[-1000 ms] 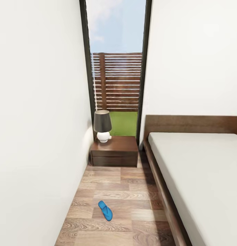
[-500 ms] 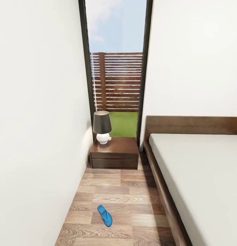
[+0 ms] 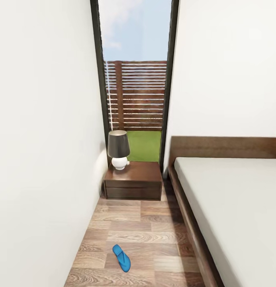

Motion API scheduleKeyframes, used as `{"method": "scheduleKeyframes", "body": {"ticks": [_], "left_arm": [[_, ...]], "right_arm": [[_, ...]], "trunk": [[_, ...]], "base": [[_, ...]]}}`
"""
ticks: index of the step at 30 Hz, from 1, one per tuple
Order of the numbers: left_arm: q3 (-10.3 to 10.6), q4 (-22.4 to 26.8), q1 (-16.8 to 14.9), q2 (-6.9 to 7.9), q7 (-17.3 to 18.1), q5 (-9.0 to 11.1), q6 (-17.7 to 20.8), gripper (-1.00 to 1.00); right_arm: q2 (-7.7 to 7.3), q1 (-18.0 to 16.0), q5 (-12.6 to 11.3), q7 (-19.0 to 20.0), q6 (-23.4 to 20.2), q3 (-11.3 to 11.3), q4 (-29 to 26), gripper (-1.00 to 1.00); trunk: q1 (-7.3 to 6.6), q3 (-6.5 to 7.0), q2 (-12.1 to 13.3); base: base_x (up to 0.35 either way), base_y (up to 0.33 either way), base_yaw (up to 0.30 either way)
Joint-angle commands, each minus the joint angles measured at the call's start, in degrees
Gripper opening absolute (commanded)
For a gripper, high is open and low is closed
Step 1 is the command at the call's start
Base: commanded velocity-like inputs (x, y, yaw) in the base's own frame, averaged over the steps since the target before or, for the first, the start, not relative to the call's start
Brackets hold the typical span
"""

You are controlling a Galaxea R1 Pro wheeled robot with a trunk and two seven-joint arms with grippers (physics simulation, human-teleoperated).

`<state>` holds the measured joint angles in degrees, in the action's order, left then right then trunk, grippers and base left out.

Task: In the bedroom, move the book from the bed onto either nightstand, and place the two sandals side by side next to the bed.

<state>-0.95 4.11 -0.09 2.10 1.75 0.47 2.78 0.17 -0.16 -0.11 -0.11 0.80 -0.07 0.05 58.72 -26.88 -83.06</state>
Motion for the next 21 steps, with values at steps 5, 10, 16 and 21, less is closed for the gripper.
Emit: {"method": "scheduleKeyframes", "body": {"ticks": [5,10,16,21], "left_arm": [[-0.10,0.11,0.00,0.01,0.18,0.03,0.29,1.00],[-0.10,0.11,0.00,0.01,0.18,0.03,0.29,1.00],[-0.10,0.11,0.00,0.01,0.18,0.04,0.29,1.00],[-0.10,0.11,0.00,0.01,0.18,0.04,0.29,1.00]], "right_arm": [[0.01,-0.02,-0.11,0.01,0.08,-0.02,0.01,1.00],[0.01,-0.02,-0.20,0.02,0.08,-0.04,-0.02,1.00],[0.01,-0.02,-0.23,0.02,0.08,-0.14,0.01,1.00],[0.01,-0.02,-0.24,0.02,0.08,-0.15,0.00,1.00]], "trunk": [[0.01,-0.05,-0.02],[0.01,-0.05,-0.02],[0.01,-0.05,-0.02],[0.01,-0.05,-0.02]], "base": [[0.137,0.000,0.000],[0.137,0.000,0.000],[0.137,0.000,0.000],[0.137,0.000,0.000]]}}
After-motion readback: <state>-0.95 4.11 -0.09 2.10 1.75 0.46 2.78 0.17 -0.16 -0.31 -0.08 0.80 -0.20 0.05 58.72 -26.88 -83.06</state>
